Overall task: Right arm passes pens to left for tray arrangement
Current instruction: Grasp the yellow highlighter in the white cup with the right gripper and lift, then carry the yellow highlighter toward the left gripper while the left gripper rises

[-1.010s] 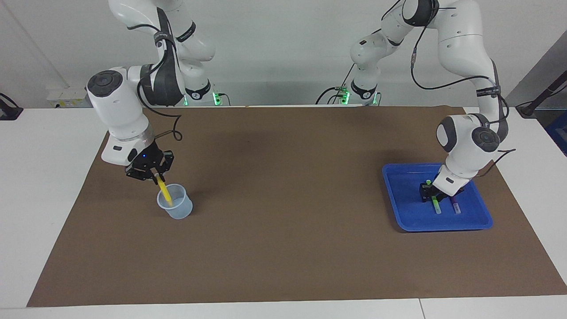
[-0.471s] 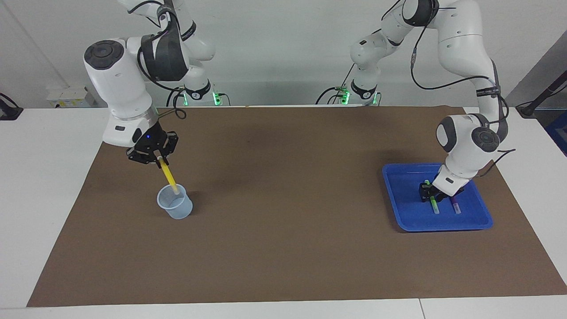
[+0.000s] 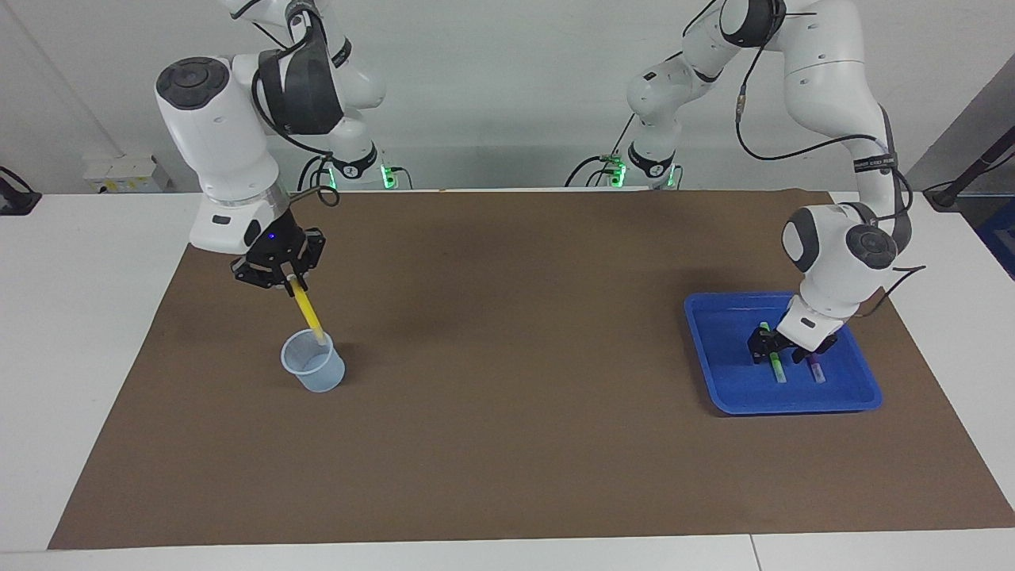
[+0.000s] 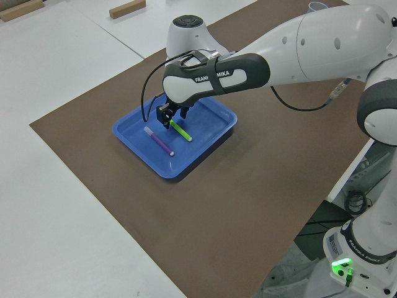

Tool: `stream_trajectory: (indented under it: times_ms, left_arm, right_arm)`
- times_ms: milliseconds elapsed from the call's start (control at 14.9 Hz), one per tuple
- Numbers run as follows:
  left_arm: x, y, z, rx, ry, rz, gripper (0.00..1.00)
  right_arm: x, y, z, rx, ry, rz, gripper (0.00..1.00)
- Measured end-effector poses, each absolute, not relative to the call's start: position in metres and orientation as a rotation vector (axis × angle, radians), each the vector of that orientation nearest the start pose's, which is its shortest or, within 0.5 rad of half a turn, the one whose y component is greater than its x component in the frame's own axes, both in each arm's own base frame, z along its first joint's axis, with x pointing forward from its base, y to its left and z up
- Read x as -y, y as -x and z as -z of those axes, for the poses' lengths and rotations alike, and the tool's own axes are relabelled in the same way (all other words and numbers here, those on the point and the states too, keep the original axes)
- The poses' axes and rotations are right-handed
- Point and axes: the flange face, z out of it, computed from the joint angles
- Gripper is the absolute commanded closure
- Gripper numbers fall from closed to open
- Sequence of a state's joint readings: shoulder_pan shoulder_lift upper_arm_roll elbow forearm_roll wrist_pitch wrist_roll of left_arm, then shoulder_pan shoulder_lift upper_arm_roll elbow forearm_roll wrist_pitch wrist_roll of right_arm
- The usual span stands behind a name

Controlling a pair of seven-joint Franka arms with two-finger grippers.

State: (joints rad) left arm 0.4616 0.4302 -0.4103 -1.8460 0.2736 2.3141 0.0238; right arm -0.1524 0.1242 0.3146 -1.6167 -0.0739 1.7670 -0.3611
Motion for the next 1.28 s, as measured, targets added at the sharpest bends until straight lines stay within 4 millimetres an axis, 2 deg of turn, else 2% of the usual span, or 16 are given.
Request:
stream_trajectory:
  times_ms: [202,539,808,942,1077,1279]
  left_arm:
    - [-0.061,-0.646,-0.327,-0.161,3.081,0.158,0.01]
    - [-0.059,-0.647,-0.332,-0.165,3.077,0.170,0.01]
    - [-0.055,-0.647,-0.360,-0.108,3.060,0.230,0.01]
    - [-0.053,-0.644,-0.364,-0.009,3.067,0.192,0.02]
    - [-0.048,-0.636,-0.363,0.210,3.121,0.085,0.02]
    - [-0.021,-0.621,-0.374,0.590,3.135,-0.106,0.01]
  right_arm:
    - [-0.110,-0.593,-0.560,0.815,3.071,0.053,1.00]
    - [-0.126,-0.589,-0.562,0.761,3.074,0.051,1.00]
    - [-0.160,-0.580,-0.566,0.623,3.000,0.054,1.00]
    - [-0.172,-0.577,-0.568,0.512,2.955,0.039,1.00]
    - [-0.183,-0.574,-0.570,0.375,2.918,0.021,1.00]
    - [-0.206,-0.568,-0.574,0.215,2.873,0.008,1.00]
